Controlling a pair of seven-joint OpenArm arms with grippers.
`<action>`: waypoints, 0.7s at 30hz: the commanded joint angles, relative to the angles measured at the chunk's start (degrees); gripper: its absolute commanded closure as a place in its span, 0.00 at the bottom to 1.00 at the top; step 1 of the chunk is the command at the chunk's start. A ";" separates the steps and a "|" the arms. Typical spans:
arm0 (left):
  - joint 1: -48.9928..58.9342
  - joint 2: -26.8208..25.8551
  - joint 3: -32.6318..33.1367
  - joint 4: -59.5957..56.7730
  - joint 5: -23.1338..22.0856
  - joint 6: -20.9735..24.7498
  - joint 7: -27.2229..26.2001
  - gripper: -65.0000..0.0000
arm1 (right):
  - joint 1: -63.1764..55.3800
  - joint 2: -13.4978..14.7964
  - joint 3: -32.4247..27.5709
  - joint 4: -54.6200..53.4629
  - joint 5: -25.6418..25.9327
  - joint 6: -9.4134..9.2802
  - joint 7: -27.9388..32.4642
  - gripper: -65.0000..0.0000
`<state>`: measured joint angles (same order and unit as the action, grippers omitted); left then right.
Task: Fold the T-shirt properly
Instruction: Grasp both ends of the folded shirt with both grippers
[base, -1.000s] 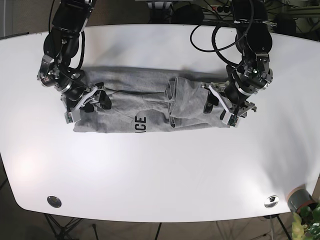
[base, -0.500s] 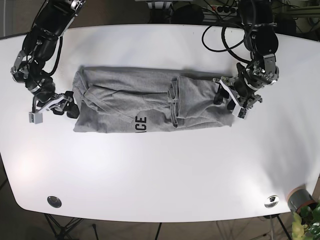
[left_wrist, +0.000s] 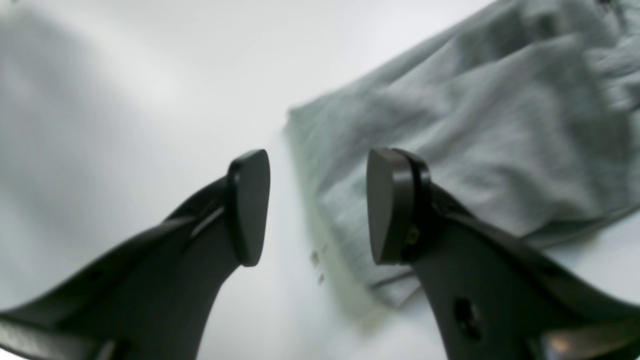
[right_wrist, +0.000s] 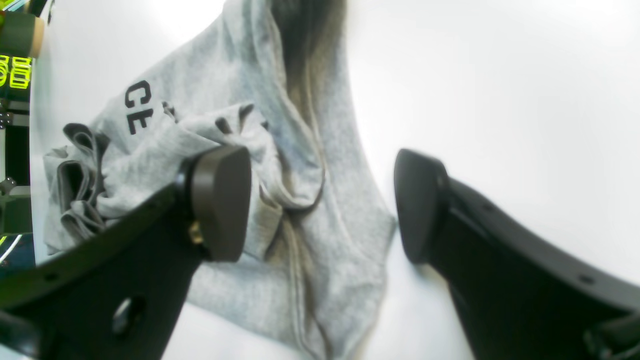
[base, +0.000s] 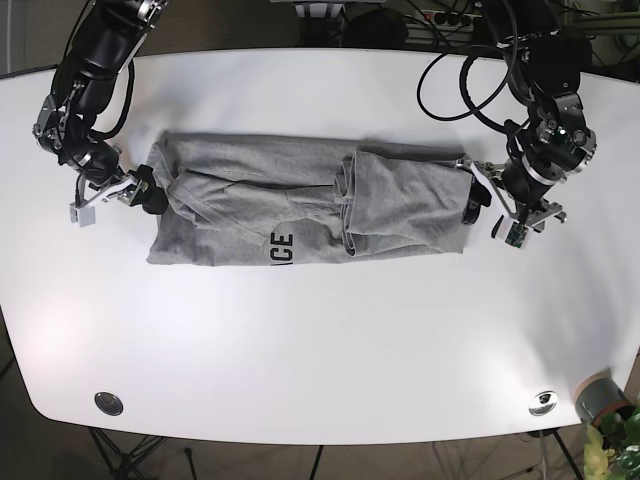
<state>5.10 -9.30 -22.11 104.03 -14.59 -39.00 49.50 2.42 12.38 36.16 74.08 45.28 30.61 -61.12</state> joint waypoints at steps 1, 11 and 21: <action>-0.66 -0.94 -0.53 -2.45 -0.58 -0.69 -2.07 0.57 | 0.88 -0.29 -0.87 0.51 1.62 0.47 1.04 0.35; -0.49 -1.03 -0.27 -12.82 -0.22 -0.95 -8.57 0.57 | 0.18 -3.20 -7.99 0.42 1.62 0.03 1.12 0.35; -0.66 -1.03 0.00 -18.01 -0.22 -1.00 -10.51 0.57 | 0.27 -3.55 -8.07 0.42 1.54 -0.06 1.12 0.61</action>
<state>4.93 -9.76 -22.22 85.52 -14.20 -39.75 40.45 2.09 8.25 28.05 73.82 46.74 30.79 -59.27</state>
